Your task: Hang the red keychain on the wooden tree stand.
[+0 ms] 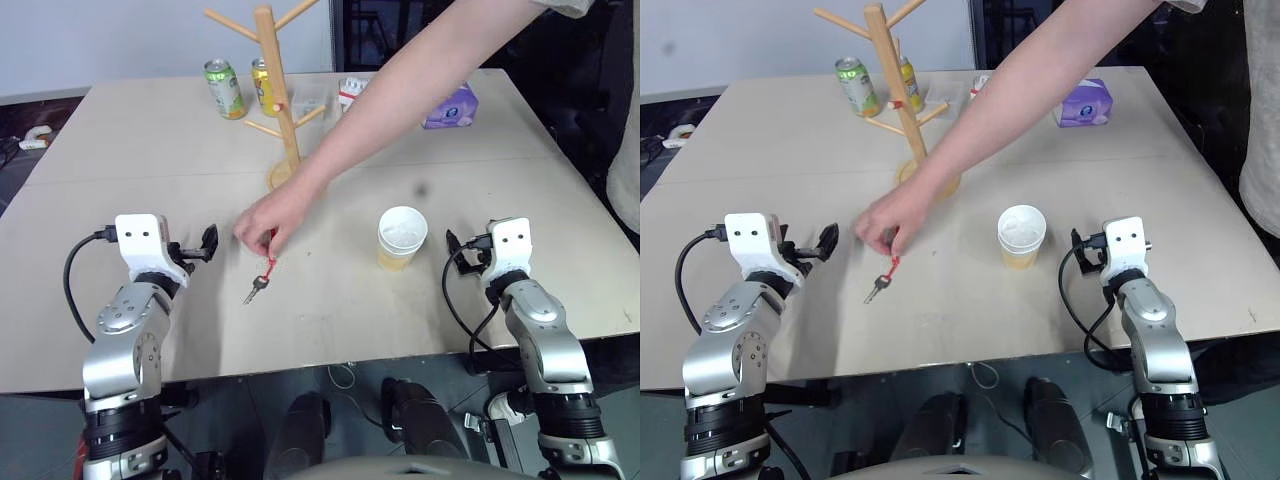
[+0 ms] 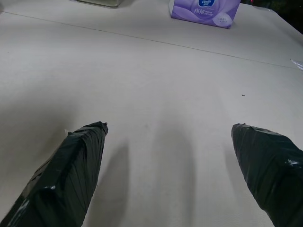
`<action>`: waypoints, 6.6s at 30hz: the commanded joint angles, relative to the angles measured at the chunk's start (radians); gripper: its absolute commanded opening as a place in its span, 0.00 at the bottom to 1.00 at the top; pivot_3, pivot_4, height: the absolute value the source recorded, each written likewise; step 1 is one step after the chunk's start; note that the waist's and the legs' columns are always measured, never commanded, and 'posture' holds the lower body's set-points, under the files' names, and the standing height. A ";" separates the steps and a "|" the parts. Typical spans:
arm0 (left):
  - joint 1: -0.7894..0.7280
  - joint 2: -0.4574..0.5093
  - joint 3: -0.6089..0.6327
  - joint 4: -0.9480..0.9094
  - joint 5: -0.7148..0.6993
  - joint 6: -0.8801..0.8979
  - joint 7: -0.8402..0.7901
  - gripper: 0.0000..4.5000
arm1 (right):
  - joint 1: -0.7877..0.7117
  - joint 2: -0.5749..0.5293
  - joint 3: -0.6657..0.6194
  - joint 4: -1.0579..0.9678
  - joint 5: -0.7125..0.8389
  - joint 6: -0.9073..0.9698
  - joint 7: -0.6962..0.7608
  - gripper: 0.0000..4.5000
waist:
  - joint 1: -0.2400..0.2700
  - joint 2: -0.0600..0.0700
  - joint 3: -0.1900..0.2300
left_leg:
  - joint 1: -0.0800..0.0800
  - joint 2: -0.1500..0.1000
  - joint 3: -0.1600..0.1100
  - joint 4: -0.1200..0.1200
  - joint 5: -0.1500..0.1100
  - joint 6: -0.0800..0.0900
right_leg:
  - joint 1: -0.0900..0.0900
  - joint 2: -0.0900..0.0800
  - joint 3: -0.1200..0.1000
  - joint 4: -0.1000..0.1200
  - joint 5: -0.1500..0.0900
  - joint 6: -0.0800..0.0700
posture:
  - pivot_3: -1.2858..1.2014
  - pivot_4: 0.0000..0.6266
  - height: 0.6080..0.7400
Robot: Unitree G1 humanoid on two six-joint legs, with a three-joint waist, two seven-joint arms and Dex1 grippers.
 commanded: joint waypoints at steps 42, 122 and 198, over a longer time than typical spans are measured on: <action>-0.010 0.016 0.028 -0.051 -0.013 -0.004 -0.003 1.00 | -0.010 -0.001 -0.009 -0.101 -0.002 0.062 -0.018 1.00 | 0.000 0.000 0.000 | 0.000 0.000 0.000 0.000 0.000 0.000 | 0.000 0.000 0.000 0.000 0.000 0.000 | 0.52 0.24 1.00; -0.383 0.366 -0.271 -0.253 -0.414 0.235 -0.677 1.00 | -0.776 -0.508 0.425 0.282 -0.079 -0.295 1.221 0.02 | -0.002 0.002 0.004 | -0.001 0.001 -0.001 0.000 0.000 0.000 | 0.000 0.001 -0.001 -0.001 0.000 0.000 | 0.52 0.24 1.00; 0.028 -0.211 -0.341 -0.396 0.027 0.521 0.259 1.00 | -0.538 -0.386 0.172 -0.211 0.475 0.455 0.893 0.99 | 0.002 0.007 0.010 | -0.001 -0.002 -0.005 0.011 0.000 0.000 | 0.006 -0.001 -0.004 0.003 0.000 0.001 | 0.52 0.24 1.00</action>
